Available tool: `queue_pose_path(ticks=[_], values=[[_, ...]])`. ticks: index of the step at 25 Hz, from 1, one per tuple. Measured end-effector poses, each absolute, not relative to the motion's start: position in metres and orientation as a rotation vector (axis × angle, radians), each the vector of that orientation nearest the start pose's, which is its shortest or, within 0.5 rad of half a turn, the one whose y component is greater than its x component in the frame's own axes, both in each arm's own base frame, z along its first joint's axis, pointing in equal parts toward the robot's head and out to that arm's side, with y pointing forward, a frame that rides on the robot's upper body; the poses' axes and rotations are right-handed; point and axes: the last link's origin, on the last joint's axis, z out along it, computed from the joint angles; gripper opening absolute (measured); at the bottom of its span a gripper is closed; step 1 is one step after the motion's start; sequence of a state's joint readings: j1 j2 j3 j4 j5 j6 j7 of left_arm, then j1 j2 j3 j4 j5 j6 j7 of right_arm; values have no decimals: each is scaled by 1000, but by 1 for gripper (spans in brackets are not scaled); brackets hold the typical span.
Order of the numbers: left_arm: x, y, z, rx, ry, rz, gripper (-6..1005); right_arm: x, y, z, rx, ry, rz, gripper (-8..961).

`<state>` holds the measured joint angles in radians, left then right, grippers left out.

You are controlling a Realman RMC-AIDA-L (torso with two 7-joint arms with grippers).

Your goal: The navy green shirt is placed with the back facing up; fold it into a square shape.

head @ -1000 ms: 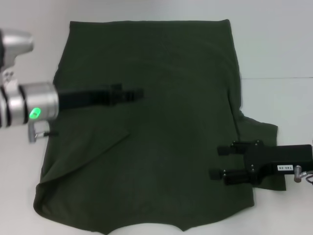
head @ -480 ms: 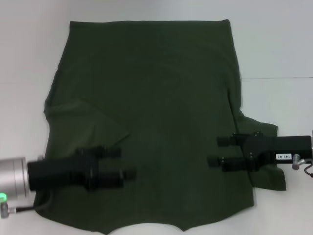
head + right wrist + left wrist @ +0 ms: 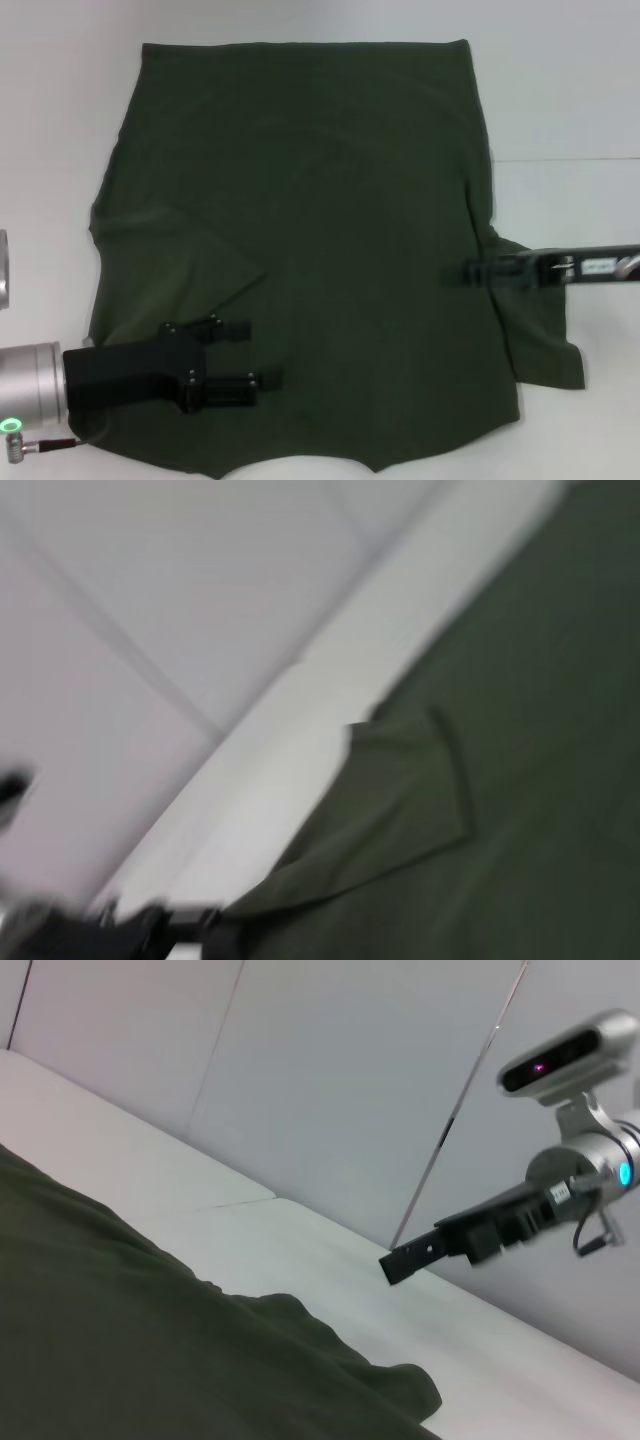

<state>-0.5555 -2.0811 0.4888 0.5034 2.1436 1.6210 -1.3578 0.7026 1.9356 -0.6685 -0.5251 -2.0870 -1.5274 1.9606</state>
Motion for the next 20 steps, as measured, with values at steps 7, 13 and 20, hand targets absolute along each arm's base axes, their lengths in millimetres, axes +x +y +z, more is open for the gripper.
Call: queue_pose_path(ticks=[7, 13, 20], values=[[-270, 314, -18, -2731, -757, -814, 940, 280, 380, 86, -2222, 1910, 585, 901], [-269, 316, -18, -2724, -749, -812, 940, 307, 367, 96, -2086, 2054, 393, 901], [-268, 320, -17, -2722, -744, -801, 940, 314, 363, 86, -2064, 2082, 247, 901]])
